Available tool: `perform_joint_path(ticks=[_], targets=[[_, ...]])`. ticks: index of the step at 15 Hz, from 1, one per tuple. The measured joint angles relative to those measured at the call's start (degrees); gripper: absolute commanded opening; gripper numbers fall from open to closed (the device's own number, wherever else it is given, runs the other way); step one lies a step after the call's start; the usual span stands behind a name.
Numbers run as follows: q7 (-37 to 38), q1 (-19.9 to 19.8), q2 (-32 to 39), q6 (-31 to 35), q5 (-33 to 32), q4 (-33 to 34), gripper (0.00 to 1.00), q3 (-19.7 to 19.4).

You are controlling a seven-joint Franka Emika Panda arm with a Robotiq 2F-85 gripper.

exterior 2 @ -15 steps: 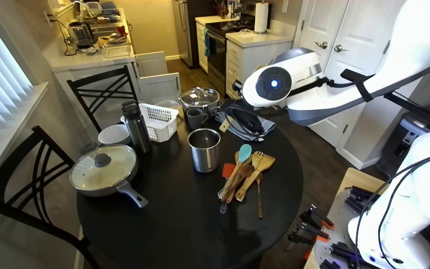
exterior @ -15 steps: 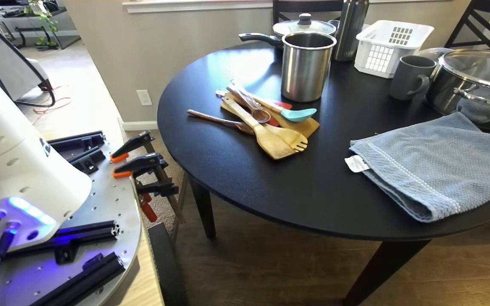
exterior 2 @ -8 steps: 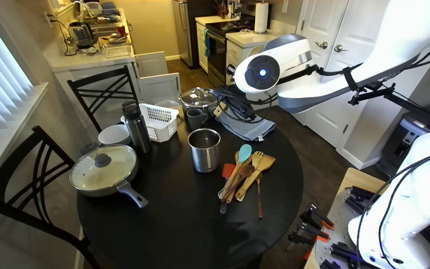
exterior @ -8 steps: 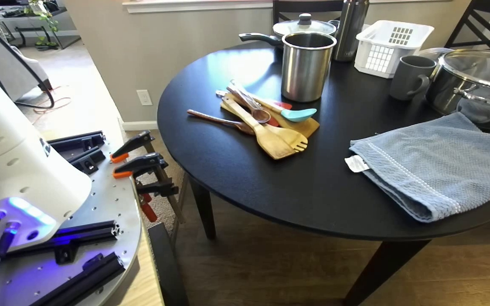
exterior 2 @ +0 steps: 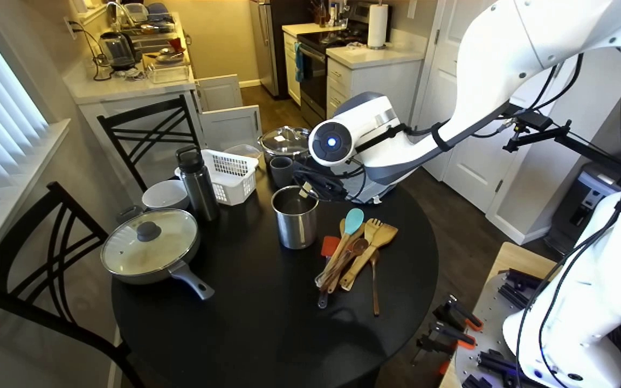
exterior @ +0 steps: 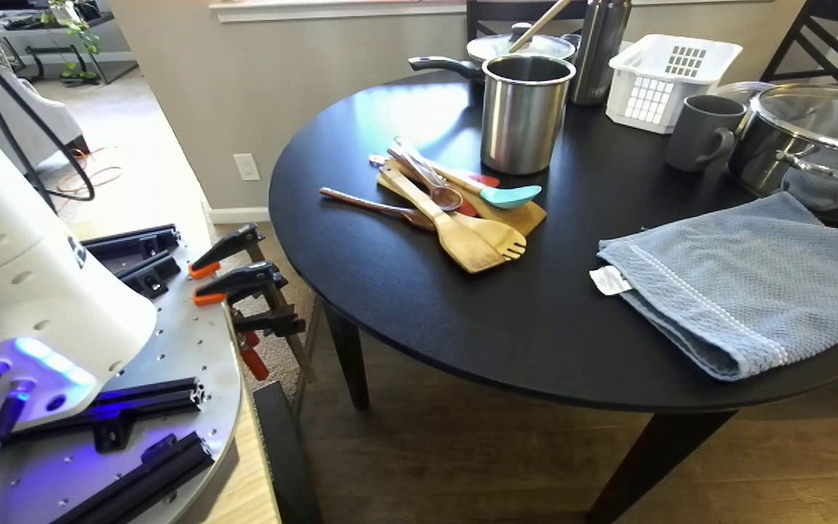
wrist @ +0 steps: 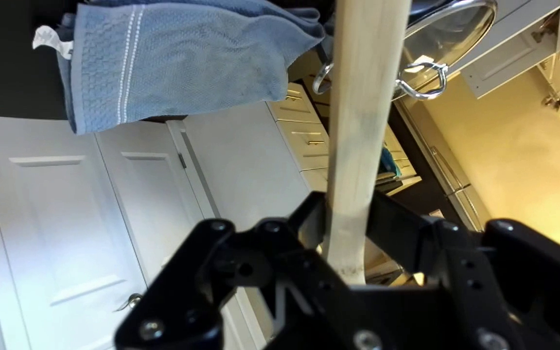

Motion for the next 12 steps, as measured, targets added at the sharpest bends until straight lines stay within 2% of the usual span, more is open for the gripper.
perform_joint_path(ticks=[5,12], targets=[[0.0,0.6,5.7,-0.8,-0.9,6.1,0.07,0.2],[0.0,4.7,11.5,-7.1,-9.3,8.3,0.07,1.5]])
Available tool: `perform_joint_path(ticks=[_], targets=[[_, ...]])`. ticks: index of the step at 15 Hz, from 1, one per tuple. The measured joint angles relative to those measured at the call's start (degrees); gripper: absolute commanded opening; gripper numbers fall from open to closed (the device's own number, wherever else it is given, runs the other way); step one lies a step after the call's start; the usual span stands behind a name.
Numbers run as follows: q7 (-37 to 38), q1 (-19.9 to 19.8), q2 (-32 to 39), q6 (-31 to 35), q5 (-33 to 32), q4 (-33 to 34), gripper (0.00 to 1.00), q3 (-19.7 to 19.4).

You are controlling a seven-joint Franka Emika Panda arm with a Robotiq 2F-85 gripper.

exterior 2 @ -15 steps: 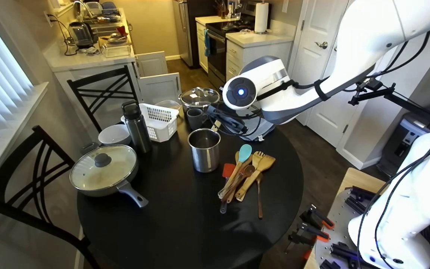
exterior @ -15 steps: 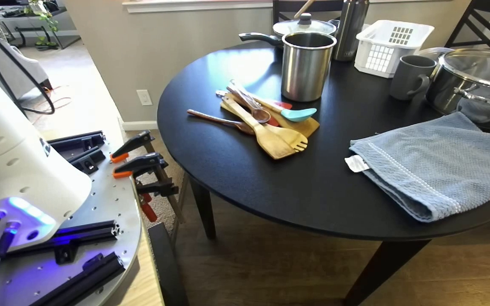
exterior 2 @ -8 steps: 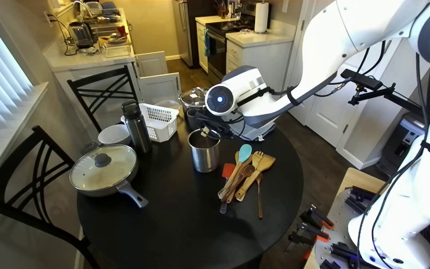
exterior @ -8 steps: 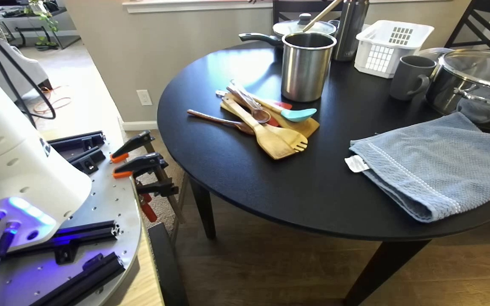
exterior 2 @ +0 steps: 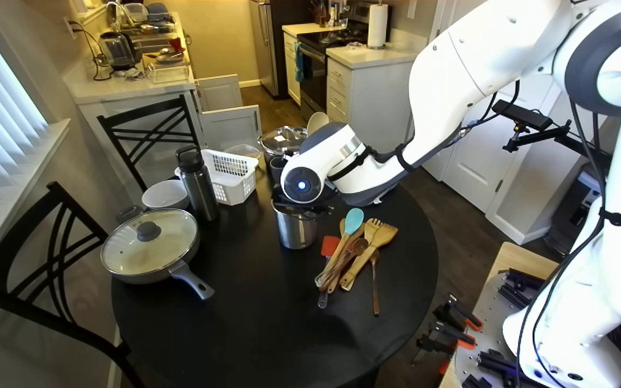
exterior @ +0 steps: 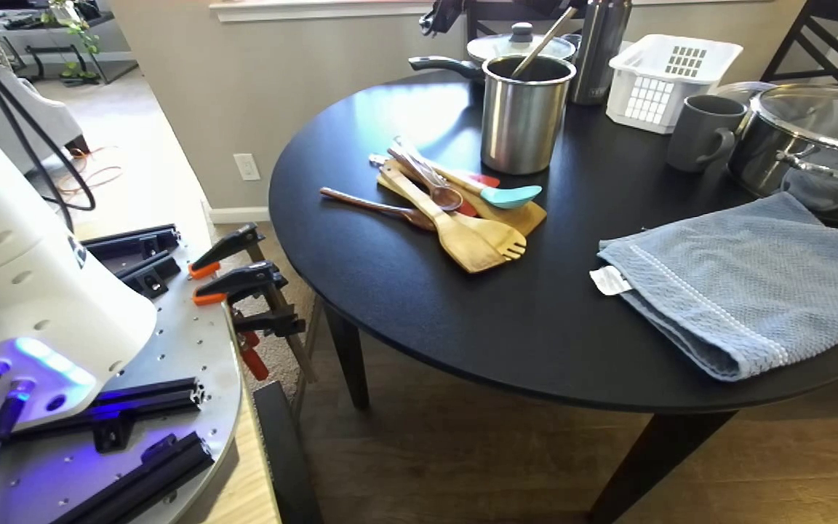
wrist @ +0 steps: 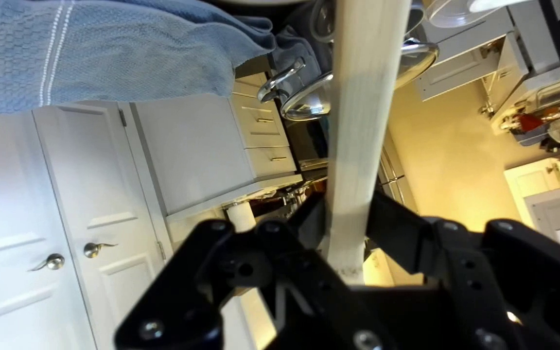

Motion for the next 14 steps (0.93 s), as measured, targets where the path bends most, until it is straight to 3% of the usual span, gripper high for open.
perform_joint_path(ticks=[4,5,6,13,14], targets=[[0.0,1.7,2.6,-2.0,-2.4,0.0,0.07,1.3],[0.0,1.9,3.1,-2.3,-2.9,0.0,0.53,1.6],[0.0,2.0,3.6,-2.4,-3.2,0.0,0.54,1.9],[-1.1,1.7,4.1,-1.7,-1.2,-0.7,0.96,2.4],[-2.1,1.2,3.4,-0.5,0.3,-1.1,0.99,2.7]])
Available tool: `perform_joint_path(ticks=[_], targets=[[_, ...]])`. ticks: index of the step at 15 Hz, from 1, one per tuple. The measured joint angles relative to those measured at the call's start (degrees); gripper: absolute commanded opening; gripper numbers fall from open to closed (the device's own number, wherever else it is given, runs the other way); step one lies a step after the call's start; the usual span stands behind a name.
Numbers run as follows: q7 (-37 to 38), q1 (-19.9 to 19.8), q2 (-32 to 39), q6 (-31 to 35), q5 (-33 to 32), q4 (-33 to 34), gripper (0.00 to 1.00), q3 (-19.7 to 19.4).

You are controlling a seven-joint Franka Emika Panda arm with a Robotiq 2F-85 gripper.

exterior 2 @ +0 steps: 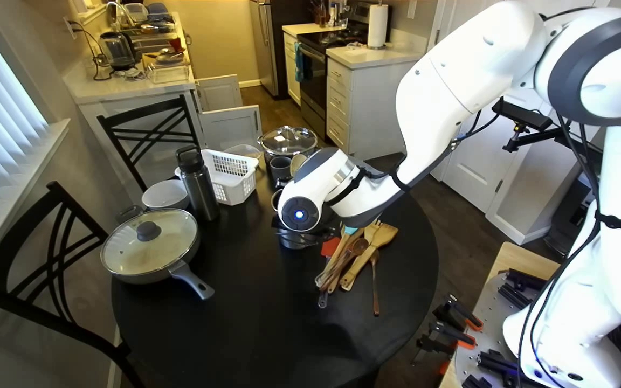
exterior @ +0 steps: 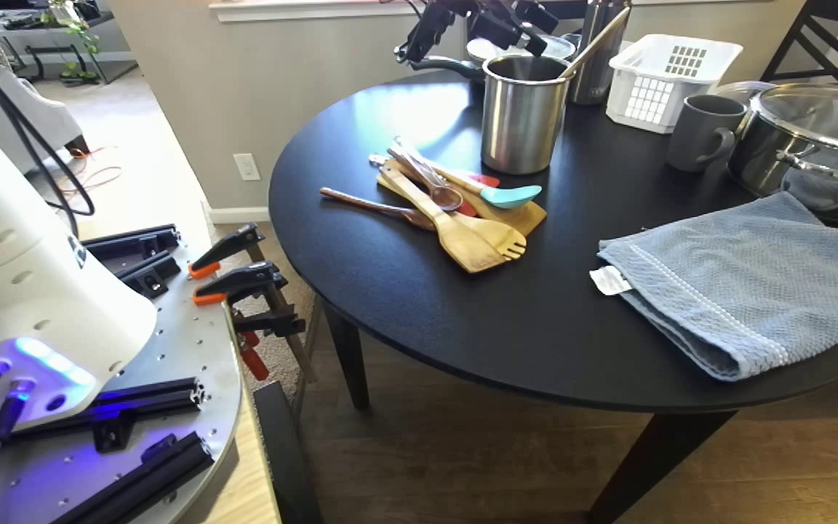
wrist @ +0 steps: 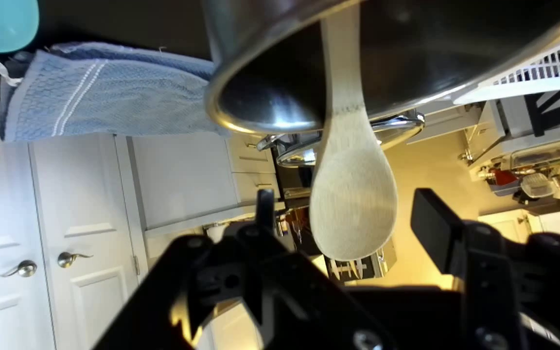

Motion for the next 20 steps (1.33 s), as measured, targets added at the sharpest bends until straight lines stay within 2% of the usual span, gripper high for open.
perform_joint_path(ticks=[4,7,10,16,20], targets=[[-6.8,-3.3,-7.5,12.7,9.9,-4.0,1.00,0.8],[-15.8,-5.7,-14.6,21.8,21.7,-9.7,1.00,0.5],[-24.1,-6.8,-18.7,29.7,32.7,-17.6,1.00,-1.5],[-37.0,-10.7,-17.6,44.9,51.0,-33.9,1.00,-3.6],[-47.2,-13.9,-12.5,53.3,64.8,-39.6,1.00,-3.1]])
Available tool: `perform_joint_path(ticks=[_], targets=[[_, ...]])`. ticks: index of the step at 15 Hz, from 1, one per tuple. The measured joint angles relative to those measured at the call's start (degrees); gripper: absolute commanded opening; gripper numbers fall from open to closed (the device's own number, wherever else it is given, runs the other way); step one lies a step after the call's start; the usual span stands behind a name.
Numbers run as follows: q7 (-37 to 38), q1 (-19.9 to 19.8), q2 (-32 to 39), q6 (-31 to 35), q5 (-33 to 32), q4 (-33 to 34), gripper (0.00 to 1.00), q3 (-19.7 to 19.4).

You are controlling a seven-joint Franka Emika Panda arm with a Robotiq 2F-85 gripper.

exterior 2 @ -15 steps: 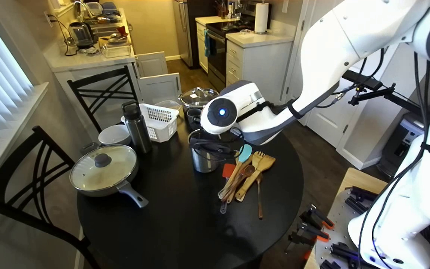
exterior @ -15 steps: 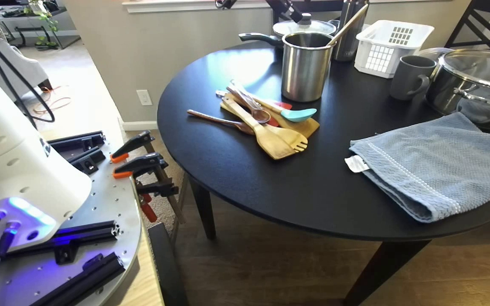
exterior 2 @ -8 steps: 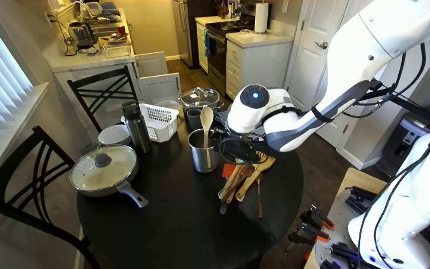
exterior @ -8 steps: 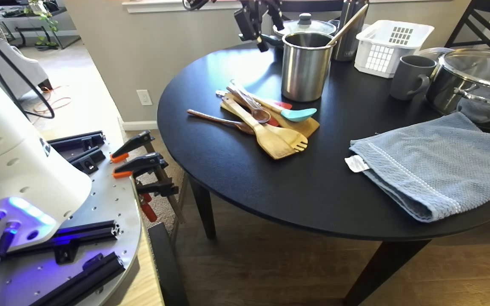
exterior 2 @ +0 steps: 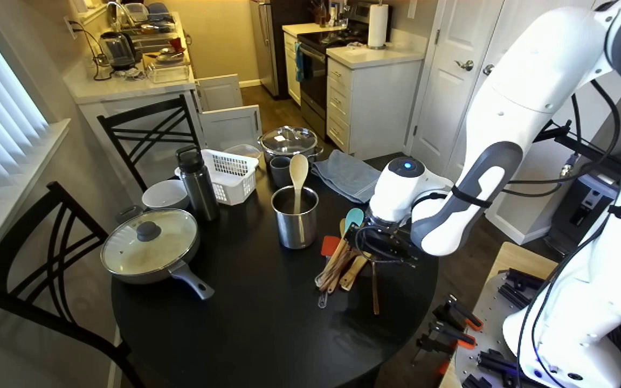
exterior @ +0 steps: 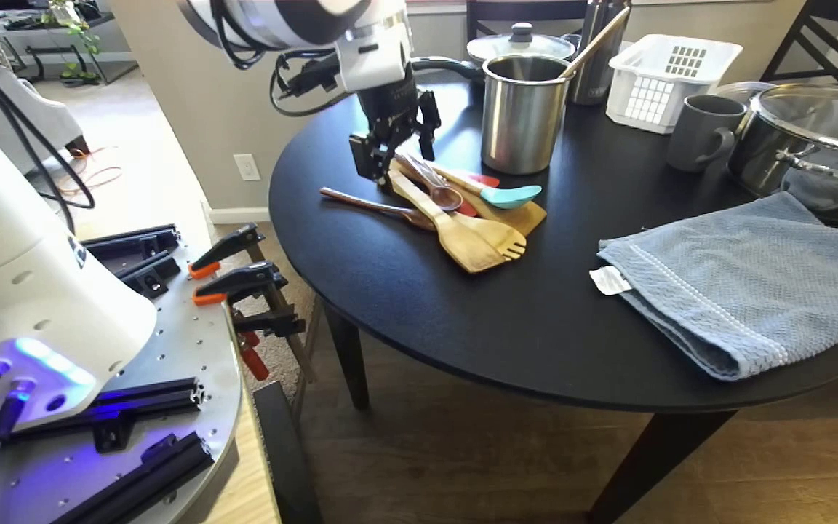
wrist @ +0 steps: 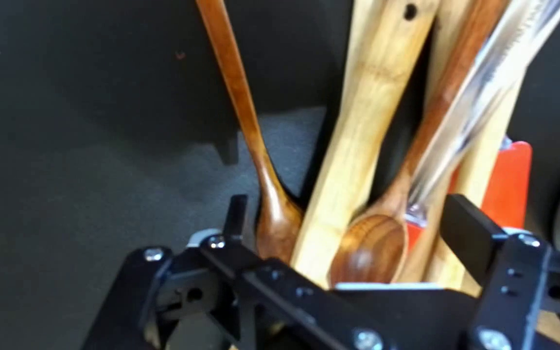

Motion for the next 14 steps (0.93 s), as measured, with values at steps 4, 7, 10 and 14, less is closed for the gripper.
perform_joint_path(ticks=[4,7,10,14], targets=[[-7.8,-12.3,6.6,4.3,9.3,-0.9,1.00,11.2],[-9.9,-23.9,9.0,4.3,9.4,0.1,1.00,19.9],[-11.9,-33.3,9.1,4.2,9.4,0.5,1.00,27.0],[-12.7,-42.8,8.3,3.5,9.3,0.5,1.00,36.8]])
